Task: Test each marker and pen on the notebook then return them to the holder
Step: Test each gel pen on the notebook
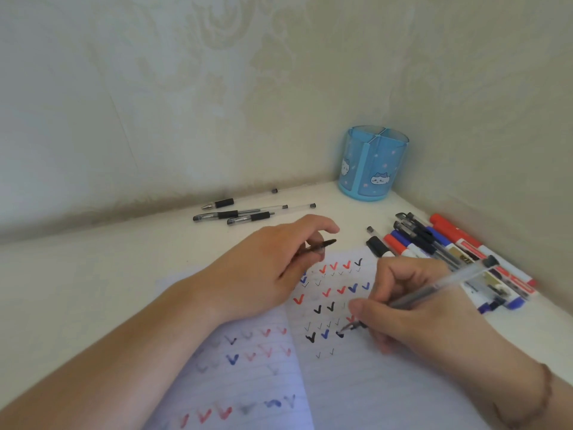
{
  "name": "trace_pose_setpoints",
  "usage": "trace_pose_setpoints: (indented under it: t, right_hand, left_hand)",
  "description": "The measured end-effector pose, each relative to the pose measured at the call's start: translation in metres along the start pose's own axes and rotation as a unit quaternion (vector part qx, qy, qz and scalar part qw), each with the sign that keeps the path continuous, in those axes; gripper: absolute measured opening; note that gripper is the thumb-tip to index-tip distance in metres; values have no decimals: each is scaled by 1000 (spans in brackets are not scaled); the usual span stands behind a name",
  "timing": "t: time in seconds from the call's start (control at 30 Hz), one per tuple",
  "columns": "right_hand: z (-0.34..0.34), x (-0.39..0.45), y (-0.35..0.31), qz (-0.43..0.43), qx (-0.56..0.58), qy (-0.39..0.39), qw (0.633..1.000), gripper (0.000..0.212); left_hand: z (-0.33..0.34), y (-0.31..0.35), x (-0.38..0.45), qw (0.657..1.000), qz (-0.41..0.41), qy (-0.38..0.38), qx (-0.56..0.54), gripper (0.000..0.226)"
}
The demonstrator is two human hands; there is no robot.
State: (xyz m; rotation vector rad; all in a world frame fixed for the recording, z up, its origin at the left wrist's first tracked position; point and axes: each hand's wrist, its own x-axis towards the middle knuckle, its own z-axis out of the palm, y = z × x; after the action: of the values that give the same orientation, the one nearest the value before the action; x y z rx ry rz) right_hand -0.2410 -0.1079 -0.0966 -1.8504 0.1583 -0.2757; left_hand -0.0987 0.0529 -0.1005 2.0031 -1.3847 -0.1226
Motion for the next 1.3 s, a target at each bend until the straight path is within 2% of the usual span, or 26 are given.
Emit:
trace_pose_setpoints:
  t: [0.1, 0.3, 0.5, 0.77, 0.87, 0.93, 1.07, 1.13, 1.3]
  right_hand:
    - [2, 1, 4, -14, -56, 19, 998, 44]
    - [4, 1, 5, -32, -119, 21, 992, 45]
    - [2, 1, 4, -34, -137, -2, 990, 40]
    - [2, 2, 5, -35, -140, 5, 989, 39]
    - [1, 3, 3, -24, -90, 14, 996, 42]
    - [-2, 5, -2, -14, -2, 35, 999, 34]
    - [-13, 9, -9, -19, 118, 47, 992, 32]
    - [-16, 10, -11, -9, 139, 57, 989, 8]
    - [-15, 14, -9, 14, 142, 92, 985, 22]
  left_hand:
    - [0, 0, 1, 1000, -16, 2, 6, 33]
    - [-1, 3, 1, 1000, -22, -1, 20, 33]
    - [1, -2, 2, 999, -31, 1, 24, 25]
    - [3, -6, 3, 999, -15, -4, 41, 23]
    - [3, -6, 3, 998, -7, -3, 54, 21]
    - [2, -6, 2, 998, 0, 6, 62, 18]
    - [0, -9, 5, 995, 17, 80, 57, 19]
    - [0, -9, 6, 992, 23, 114, 49, 21]
    - [1, -7, 6, 988, 41, 144, 36, 22]
